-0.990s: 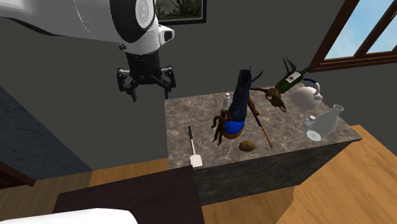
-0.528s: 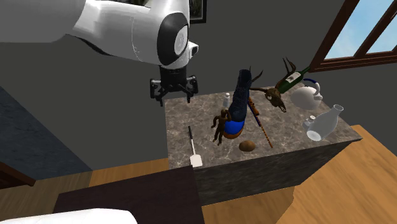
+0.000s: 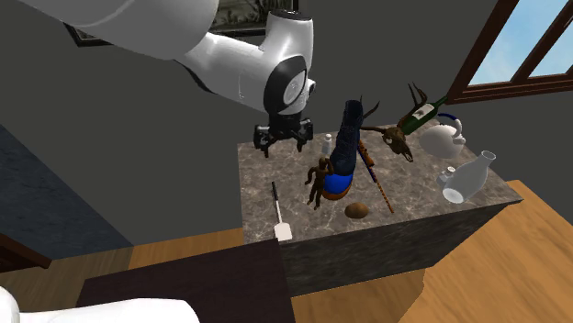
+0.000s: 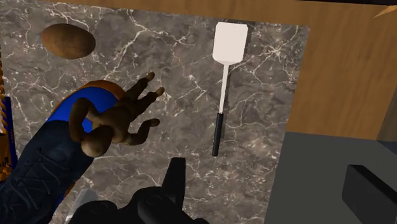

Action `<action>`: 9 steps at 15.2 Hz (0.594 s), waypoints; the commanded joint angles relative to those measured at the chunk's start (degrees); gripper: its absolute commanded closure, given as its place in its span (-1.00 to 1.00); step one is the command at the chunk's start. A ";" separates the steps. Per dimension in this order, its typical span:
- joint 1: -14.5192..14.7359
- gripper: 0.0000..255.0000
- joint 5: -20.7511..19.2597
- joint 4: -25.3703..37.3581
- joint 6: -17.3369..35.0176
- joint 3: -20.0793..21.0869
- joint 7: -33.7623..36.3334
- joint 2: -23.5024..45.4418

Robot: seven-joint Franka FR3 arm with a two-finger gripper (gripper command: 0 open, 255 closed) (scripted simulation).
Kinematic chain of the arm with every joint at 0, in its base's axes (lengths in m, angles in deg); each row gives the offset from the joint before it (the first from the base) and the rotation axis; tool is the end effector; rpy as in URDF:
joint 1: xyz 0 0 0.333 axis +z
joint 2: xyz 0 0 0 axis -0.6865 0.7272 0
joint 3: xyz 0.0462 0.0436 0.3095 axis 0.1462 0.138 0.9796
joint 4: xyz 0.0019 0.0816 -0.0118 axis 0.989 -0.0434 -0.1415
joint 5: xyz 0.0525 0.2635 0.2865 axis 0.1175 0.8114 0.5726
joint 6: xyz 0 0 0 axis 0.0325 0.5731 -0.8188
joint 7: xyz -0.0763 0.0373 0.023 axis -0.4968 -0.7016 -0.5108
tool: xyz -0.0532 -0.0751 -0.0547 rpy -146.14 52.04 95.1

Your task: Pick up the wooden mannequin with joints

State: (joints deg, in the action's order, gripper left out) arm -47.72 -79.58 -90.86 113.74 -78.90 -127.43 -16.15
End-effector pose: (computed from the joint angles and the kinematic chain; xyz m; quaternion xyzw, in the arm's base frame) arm 0.3845 -0.3055 0.3477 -0.9985 -0.0199 -0.0497 0.0137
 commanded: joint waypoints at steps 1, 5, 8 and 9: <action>0.01 -1.00 4.60 2.70 1.82 -1.37 -5.35 5.15; -2.58 -1.00 14.74 9.06 3.77 -1.02 -15.63 15.57; -6.47 -1.00 20.90 14.69 4.19 1.21 -21.81 22.83; -7.86 -1.00 22.58 16.70 4.21 2.04 -23.52 25.14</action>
State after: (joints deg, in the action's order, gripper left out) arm -54.22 -59.07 -76.80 118.22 -77.70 -149.02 6.24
